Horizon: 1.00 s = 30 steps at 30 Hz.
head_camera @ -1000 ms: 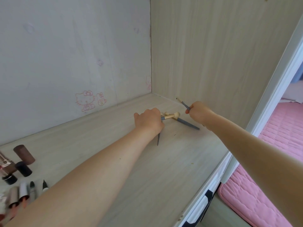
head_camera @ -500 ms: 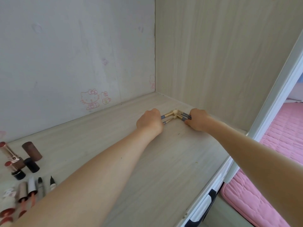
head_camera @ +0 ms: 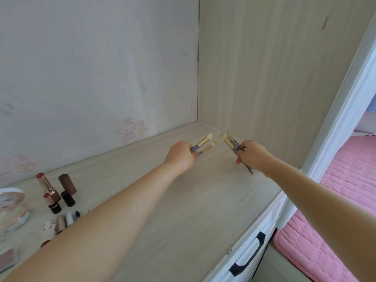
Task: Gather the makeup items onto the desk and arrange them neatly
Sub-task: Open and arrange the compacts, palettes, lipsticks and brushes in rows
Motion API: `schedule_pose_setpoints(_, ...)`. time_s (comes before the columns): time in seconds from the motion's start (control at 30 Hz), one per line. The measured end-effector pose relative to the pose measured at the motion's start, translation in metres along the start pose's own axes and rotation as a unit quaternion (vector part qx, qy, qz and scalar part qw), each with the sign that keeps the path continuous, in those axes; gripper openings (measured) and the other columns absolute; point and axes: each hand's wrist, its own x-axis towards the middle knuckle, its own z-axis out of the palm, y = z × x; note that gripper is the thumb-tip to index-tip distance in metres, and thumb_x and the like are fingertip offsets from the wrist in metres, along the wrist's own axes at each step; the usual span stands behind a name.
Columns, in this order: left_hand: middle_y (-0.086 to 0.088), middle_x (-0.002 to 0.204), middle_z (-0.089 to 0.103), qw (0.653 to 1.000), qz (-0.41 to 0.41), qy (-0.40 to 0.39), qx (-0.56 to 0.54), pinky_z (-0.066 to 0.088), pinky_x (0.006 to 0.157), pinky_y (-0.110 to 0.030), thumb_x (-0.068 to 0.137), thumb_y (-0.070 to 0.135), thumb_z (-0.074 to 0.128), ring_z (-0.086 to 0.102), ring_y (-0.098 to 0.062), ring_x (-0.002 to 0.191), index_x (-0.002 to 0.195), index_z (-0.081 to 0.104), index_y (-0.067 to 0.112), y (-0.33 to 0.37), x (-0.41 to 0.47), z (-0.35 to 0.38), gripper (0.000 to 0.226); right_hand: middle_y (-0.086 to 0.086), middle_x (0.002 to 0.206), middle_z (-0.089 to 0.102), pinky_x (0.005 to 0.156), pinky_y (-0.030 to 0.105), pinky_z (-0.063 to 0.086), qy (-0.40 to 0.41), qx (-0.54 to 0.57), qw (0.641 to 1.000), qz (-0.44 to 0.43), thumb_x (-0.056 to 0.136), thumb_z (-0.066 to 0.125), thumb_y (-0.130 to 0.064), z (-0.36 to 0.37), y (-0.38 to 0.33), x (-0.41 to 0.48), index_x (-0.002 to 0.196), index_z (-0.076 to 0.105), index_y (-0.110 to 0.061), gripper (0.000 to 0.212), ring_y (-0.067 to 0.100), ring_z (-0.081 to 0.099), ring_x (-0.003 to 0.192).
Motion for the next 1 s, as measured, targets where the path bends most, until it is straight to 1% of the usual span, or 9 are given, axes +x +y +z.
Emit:
schedule_pose_setpoints(0.1, -0.01, 0.078, 0.06, 0.999, 0.0, 0.014, -0.045, 0.041, 0.06, -0.026, 0.093, 0.021, 0.054, 0.064, -0.028, 0.072, 0.078, 0.058, 0.012, -0.008, -0.03, -0.018, 0.017, 0.006, 0.091, 0.071, 0.062, 0.028, 0.043, 0.008, 0.079, 0.997, -0.012, 0.098, 0.043, -0.015, 0.001, -0.007, -0.026, 0.107, 0.057, -0.006, 0.019, 0.018, 0.055, 0.074)
schedule_pose_setpoints(0.2, -0.01, 0.089, 0.069, 0.997, 0.006, 0.035, -0.068, 0.04, 0.05, -0.021, 0.094, 0.02, 0.052, 0.06, -0.018, 0.056, 0.086, 0.062, 0.006, -0.021, -0.067, -0.038, 0.019, 0.003, 0.083, 0.069, 0.058, 0.026, 0.038, -0.013, 0.143, 0.989, -0.021, 0.097, 0.044, -0.015, 0.007, -0.019, -0.055, 0.103, 0.06, -0.007, 0.019, 0.016, 0.05, 0.066)
schedule_pose_setpoints(0.3, -0.006, 0.085, 0.07, 0.996, 0.009, 0.049, -0.08, 0.04, 0.047, -0.015, 0.095, 0.02, 0.053, 0.053, -0.014, 0.052, 0.082, 0.062, 0.009, -0.035, -0.107, -0.059, 0.019, 0.002, 0.07, 0.061, 0.054, 0.024, 0.032, -0.047, 0.182, 0.982, -0.028, 0.098, 0.047, -0.019, 0.015, -0.036, -0.089, 0.09, 0.064, -0.005, 0.023, 0.016, 0.042, 0.058)
schedule_pose_setpoints(0.37, -0.006, 0.083, 0.069, 0.995, 0.01, 0.051, -0.084, 0.042, 0.051, -0.018, 0.094, 0.021, 0.054, 0.051, -0.014, 0.054, 0.079, 0.062, 0.011, -0.047, -0.136, -0.073, 0.02, 0.005, 0.072, 0.06, 0.056, 0.027, 0.035, -0.078, 0.207, 0.975, -0.034, 0.097, 0.049, -0.021, 0.023, -0.051, -0.111, 0.086, 0.064, -0.006, 0.025, 0.018, 0.043, 0.062)
schedule_pose_setpoints(0.47, -0.006, 0.08, 0.069, 0.994, 0.006, 0.06, -0.091, 0.042, 0.056, -0.027, 0.094, 0.021, 0.056, 0.05, -0.013, 0.055, 0.08, 0.065, 0.012, -0.066, -0.181, -0.093, 0.019, 0.006, 0.075, 0.063, 0.052, 0.023, 0.04, -0.139, 0.261, 0.955, -0.038, 0.099, 0.046, -0.014, 0.037, -0.075, -0.148, 0.097, 0.063, -0.004, 0.021, 0.015, 0.047, 0.063)
schedule_pose_setpoints(0.57, 0.009, 0.063, 0.063, 0.993, 0.0, 0.082, -0.09, 0.038, 0.05, -0.017, 0.094, 0.021, 0.057, 0.049, -0.002, 0.047, 0.076, 0.063, 0.017, -0.089, -0.227, -0.113, 0.02, 0.007, 0.074, 0.06, 0.049, 0.021, 0.041, -0.203, 0.312, 0.927, -0.034, 0.099, 0.044, -0.012, 0.052, -0.101, -0.182, 0.105, 0.063, 0.0, 0.024, 0.013, 0.048, 0.062)
schedule_pose_setpoints(0.67, 0.011, 0.049, 0.049, 0.994, -0.023, 0.087, -0.069, 0.03, 0.042, -0.012, 0.094, 0.023, 0.057, 0.041, -0.002, 0.042, 0.076, 0.065, 0.016, -0.116, -0.271, -0.135, 0.021, 0.008, 0.075, 0.059, 0.051, 0.021, 0.043, -0.243, 0.314, 0.917, -0.034, 0.1, 0.041, -0.011, 0.065, -0.128, -0.214, 0.106, 0.062, 0.001, 0.025, 0.013, 0.049, 0.062)
schedule_pose_setpoints(0.8, 0.002, 0.06, 0.051, 0.994, -0.055, 0.097, -0.005, 0.032, 0.052, -0.024, 0.092, 0.025, 0.058, 0.042, -0.01, 0.053, 0.075, 0.064, 0.019, -0.156, -0.32, -0.164, 0.019, 0.006, 0.078, 0.061, 0.058, 0.024, 0.046, -0.272, 0.288, 0.916, -0.067, 0.1, 0.04, -0.009, 0.085, -0.159, -0.248, 0.108, 0.062, -0.004, 0.025, 0.014, 0.053, 0.067)
schedule_pose_setpoints(1.0, 0.007, 0.061, 0.046, 0.987, -0.092, 0.12, 0.061, 0.029, 0.05, -0.021, 0.092, 0.02, 0.057, 0.04, -0.006, 0.051, 0.084, 0.064, 0.015, -0.207, -0.375, -0.195, 0.012, 0.006, 0.07, 0.061, 0.06, 0.028, 0.046, -0.329, 0.286, 0.897, -0.07, 0.099, 0.036, -0.002, 0.118, -0.194, -0.276, 0.105, 0.06, -0.002, 0.025, 0.015, 0.051, 0.061)
